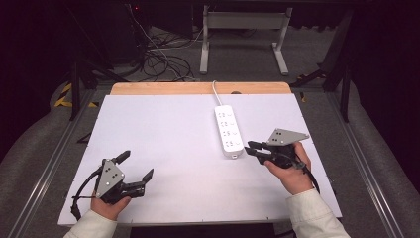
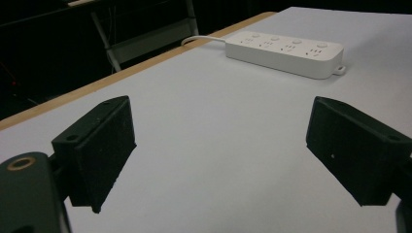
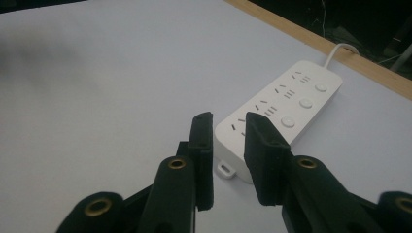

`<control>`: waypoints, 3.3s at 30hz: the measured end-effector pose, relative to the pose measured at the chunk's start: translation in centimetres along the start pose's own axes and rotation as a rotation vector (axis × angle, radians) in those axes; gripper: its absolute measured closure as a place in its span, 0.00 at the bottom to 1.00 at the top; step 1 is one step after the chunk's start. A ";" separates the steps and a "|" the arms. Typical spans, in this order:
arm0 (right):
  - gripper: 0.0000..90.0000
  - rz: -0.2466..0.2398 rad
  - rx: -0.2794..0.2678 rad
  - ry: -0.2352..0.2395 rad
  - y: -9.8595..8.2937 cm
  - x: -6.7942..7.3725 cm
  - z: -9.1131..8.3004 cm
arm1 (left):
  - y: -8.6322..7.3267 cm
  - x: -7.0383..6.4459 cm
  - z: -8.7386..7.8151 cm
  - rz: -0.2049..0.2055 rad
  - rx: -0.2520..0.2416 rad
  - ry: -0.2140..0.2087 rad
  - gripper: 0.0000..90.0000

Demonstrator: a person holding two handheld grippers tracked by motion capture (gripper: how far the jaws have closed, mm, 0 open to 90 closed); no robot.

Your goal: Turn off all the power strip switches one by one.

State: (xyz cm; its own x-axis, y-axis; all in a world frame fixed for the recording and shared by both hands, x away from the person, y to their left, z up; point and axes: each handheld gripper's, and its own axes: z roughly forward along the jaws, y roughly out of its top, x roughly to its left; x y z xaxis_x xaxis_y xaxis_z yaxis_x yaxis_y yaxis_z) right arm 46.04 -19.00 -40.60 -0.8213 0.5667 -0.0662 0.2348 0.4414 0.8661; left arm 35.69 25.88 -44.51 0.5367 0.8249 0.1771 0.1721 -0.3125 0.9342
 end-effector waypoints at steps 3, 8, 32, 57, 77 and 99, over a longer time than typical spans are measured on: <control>0.84 0.013 -0.003 -0.003 0.6 -0.5 0.5 | 0.0 0.0 0.1 0.010 0.001 0.000 0.12; 0.85 0.014 0.003 -0.003 1.5 -1.1 1.3 | 0.0 0.1 0.2 0.018 0.009 -0.001 0.12; 1.00 0.076 0.076 -0.004 3.7 -4.7 6.1 | -0.1 0.1 0.2 0.014 0.010 0.000 0.13; 1.00 0.105 0.424 0.013 2.7 -5.4 9.8 | -0.1 0.2 0.2 0.018 0.012 -0.001 0.13; 1.00 0.097 0.495 0.014 2.4 -5.1 10.6 | -0.1 0.1 0.2 0.013 0.014 -0.005 0.13; 1.00 0.099 0.536 -0.012 2.5 -4.7 11.0 | -0.1 0.0 0.3 0.021 0.017 -0.005 0.13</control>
State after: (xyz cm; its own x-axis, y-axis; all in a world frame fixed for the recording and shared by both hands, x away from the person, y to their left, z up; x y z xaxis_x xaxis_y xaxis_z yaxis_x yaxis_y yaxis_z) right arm 56.22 -12.94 -43.51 -0.7764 0.6302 -0.0054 0.5457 0.6765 0.4945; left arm 35.88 25.76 -44.73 0.5445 0.8158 0.1948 0.1752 -0.3377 0.9248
